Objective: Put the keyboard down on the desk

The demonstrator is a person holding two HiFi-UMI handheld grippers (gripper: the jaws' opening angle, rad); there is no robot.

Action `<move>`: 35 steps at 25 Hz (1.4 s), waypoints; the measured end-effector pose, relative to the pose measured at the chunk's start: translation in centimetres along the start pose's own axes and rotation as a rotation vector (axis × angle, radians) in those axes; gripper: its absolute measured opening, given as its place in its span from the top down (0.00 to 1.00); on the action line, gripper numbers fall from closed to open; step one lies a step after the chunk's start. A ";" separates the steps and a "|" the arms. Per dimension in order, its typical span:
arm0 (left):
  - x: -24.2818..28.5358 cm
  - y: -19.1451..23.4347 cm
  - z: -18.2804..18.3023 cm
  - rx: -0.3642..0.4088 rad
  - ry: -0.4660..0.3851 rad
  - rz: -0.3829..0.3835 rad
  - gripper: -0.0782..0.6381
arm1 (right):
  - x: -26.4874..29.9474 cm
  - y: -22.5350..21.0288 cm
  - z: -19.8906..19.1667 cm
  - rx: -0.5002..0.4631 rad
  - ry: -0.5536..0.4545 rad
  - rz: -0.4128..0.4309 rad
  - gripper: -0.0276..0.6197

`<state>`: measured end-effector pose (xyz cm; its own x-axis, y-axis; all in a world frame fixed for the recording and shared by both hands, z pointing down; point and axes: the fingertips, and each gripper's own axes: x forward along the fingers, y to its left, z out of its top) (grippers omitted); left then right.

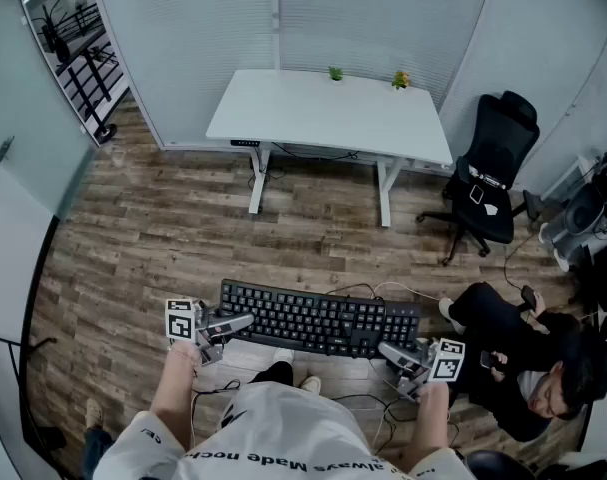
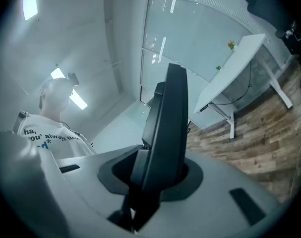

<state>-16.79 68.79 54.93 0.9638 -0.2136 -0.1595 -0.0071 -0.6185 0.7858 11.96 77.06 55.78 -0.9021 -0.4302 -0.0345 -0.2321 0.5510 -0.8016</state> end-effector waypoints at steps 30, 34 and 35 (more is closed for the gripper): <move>-5.0 8.5 11.7 -0.002 -0.021 0.015 0.69 | 13.1 -5.9 7.0 -0.007 0.019 -0.010 0.78; -4.1 10.5 13.3 -0.011 -0.017 0.013 0.69 | 13.9 -7.4 8.7 0.000 0.013 -0.010 0.78; -3.7 11.0 13.7 -0.012 -0.014 0.013 0.69 | 13.9 -7.9 9.2 0.000 0.011 -0.010 0.78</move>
<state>-24.09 52.42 56.03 0.9598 -0.2323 -0.1574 -0.0164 -0.6064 0.7950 4.56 60.13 56.19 -0.9036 -0.4279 -0.0204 -0.2407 0.5465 -0.8021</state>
